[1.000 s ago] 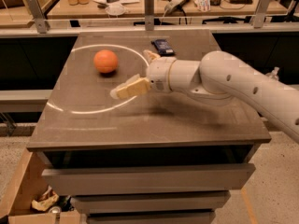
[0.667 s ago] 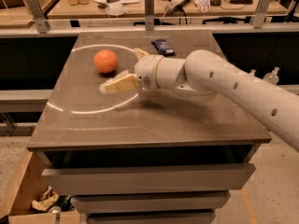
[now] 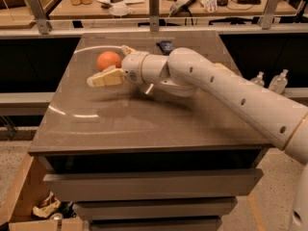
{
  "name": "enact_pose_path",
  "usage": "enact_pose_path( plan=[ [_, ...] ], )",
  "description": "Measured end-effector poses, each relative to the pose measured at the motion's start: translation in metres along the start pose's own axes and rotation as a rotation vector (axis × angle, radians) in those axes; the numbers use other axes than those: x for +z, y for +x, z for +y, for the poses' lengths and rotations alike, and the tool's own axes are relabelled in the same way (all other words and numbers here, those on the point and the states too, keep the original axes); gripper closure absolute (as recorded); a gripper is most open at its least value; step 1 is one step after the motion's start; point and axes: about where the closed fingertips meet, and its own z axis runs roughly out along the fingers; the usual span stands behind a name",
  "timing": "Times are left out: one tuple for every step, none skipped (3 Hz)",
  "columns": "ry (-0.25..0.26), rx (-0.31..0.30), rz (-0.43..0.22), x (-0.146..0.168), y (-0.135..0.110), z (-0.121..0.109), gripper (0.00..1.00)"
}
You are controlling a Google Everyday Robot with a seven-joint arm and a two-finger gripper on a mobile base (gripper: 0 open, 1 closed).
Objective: Move orange near rxbar blueberry
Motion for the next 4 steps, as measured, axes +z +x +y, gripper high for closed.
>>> enact_pose_path(
  plan=[
    [-0.017, -0.003, -0.028, 0.018, -0.001, -0.007, 0.25],
    [-0.043, -0.022, -0.050, 0.026, -0.004, -0.010, 0.47],
    [-0.049, -0.037, -0.052, 0.011, -0.004, -0.015, 0.72],
    [0.018, -0.066, -0.048, -0.027, -0.015, -0.025, 0.95]
  ],
)
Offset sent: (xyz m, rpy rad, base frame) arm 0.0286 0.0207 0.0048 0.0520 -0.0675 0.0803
